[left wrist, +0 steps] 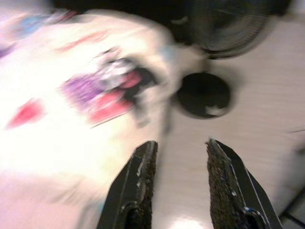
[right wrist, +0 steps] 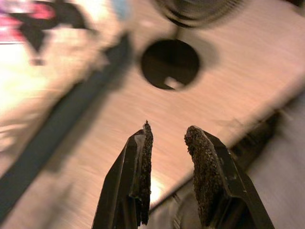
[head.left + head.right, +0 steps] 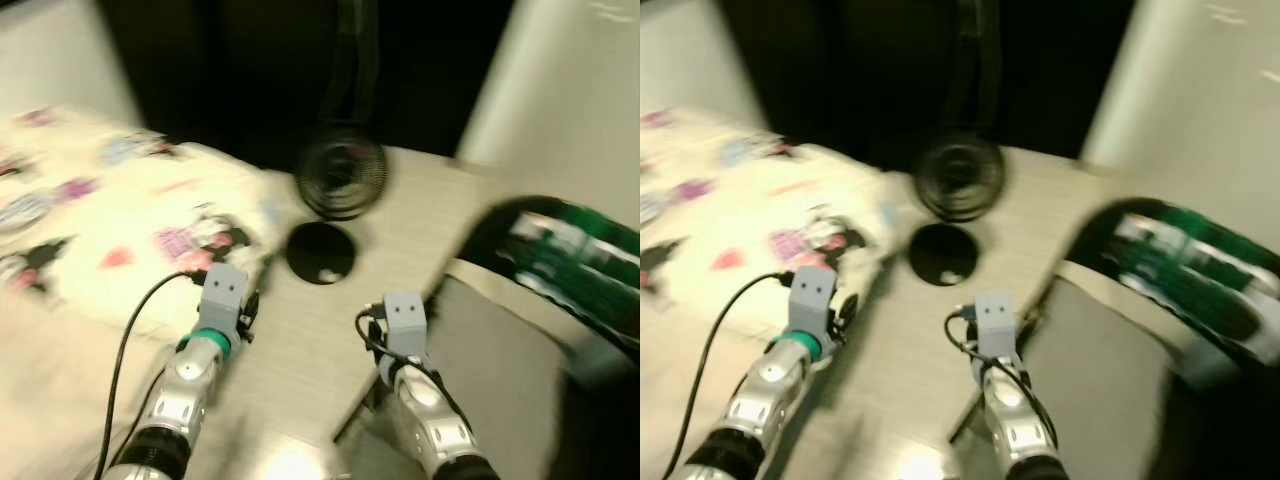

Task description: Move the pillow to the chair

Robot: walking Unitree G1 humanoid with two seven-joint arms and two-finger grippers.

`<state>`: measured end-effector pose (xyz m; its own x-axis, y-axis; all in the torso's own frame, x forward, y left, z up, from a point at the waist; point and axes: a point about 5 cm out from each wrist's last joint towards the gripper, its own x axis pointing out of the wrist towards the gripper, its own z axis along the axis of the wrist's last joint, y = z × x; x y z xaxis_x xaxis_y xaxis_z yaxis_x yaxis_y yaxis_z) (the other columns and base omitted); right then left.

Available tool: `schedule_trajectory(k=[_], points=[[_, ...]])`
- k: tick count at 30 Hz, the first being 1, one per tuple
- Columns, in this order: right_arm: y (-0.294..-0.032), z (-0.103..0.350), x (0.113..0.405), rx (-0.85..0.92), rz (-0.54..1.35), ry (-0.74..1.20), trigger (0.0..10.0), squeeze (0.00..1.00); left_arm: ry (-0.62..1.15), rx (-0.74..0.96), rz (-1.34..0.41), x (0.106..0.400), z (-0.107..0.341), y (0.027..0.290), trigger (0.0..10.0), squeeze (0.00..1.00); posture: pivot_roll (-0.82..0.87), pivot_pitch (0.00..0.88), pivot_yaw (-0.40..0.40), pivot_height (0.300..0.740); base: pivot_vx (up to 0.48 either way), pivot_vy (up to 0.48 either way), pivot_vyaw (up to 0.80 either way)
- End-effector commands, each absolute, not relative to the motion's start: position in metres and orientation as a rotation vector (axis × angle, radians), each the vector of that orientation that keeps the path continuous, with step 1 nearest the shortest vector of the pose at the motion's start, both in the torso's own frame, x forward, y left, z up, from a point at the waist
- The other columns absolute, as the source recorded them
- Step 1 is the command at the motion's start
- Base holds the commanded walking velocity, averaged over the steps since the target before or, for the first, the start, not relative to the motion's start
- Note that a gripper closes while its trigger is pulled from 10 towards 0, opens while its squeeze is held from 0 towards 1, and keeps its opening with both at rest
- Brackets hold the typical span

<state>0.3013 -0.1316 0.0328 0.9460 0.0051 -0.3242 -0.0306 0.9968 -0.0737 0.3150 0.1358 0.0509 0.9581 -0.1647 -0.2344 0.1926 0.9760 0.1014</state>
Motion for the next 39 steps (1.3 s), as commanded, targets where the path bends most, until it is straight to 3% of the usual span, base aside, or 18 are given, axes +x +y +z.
schedule_trajectory(k=[1,27,39], points=[[-0.138,0.026,0.296,-0.070,-0.007,0.361,10.0,0.00,0.235,0.124,-0.193,0.315,0.051,0.132,10.0,0.00,-0.04,0.000,0.032,0.740,0.000,0.000,0.80],[-0.131,0.022,0.296,-0.071,0.038,0.382,10.0,0.00,0.247,0.128,-0.187,0.313,0.049,0.135,10.0,0.00,-0.04,0.002,0.027,0.740,0.000,0.000,0.80],[-0.125,0.017,0.291,-0.093,0.103,0.401,10.0,0.00,0.250,0.106,-0.142,0.309,0.046,0.139,10.0,0.00,-0.03,0.000,-0.019,0.740,0.000,0.000,0.80]])
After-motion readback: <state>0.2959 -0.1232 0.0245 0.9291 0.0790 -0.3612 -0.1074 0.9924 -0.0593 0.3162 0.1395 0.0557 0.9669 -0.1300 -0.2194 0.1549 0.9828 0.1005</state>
